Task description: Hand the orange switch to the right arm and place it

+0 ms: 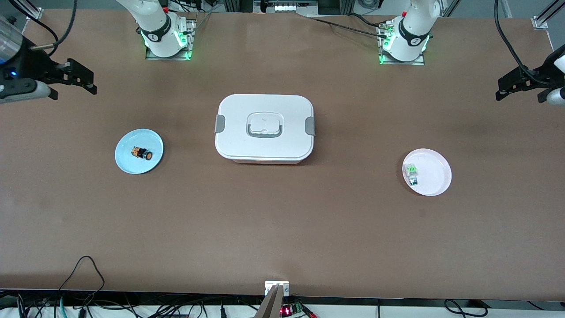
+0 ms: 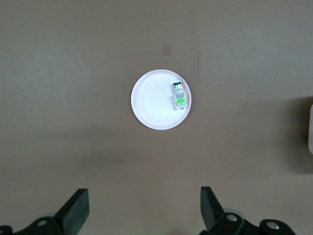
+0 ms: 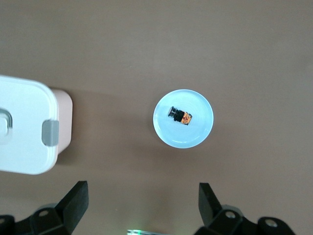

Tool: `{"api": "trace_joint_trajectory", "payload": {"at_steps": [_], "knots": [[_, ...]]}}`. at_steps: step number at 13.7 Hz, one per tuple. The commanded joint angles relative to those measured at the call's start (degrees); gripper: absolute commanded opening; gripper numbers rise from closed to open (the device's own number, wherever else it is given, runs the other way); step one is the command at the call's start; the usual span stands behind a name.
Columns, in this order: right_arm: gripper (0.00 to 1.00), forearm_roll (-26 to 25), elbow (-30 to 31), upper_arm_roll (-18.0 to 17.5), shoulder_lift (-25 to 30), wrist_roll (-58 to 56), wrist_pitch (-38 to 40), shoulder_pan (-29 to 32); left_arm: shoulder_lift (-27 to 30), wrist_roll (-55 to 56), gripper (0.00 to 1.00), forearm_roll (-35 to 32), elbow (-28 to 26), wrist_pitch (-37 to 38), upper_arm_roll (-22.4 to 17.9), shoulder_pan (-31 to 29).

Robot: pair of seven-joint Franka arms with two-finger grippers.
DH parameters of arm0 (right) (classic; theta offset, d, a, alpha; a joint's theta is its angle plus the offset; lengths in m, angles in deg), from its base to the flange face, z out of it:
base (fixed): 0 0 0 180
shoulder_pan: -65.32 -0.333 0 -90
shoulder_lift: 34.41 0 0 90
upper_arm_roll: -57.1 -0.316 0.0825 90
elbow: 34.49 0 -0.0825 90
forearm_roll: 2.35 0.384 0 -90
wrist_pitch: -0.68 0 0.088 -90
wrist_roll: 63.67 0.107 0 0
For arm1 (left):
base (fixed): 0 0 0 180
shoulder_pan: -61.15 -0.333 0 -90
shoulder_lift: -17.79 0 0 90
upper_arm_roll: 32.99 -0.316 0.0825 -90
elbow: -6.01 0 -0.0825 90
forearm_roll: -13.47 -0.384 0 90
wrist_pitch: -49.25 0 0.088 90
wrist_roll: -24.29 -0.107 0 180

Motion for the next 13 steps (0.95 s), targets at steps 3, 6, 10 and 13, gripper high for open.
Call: {"api": "trace_joint_trajectory", "payload": {"at_steps": [3,6,10,13], "knots": [[1.0,-1.21,-4.32,-1.04,-2.66,12.06,0.38,0.64,0.42,0.09,1.0,1.45,-0.4,-0.48,0.66,-0.24],[1.0,-1.21,-5.11,-0.69,-3.2,10.92,0.11,1.08,0.42,0.09,1.0,1.45,-0.39,-0.48,0.66,-0.24],[1.0,-2.44,-5.02,-0.69,-3.2,5.56,0.54,1.08,0.16,0.17,1.0,1.89,0.13,-0.39,0.75,-0.15],[1.0,-2.44,-5.02,-0.69,-3.2,5.56,0.9,1.08,0.16,0.17,1.0,1.89,0.31,-0.22,0.75,-0.24]]}}
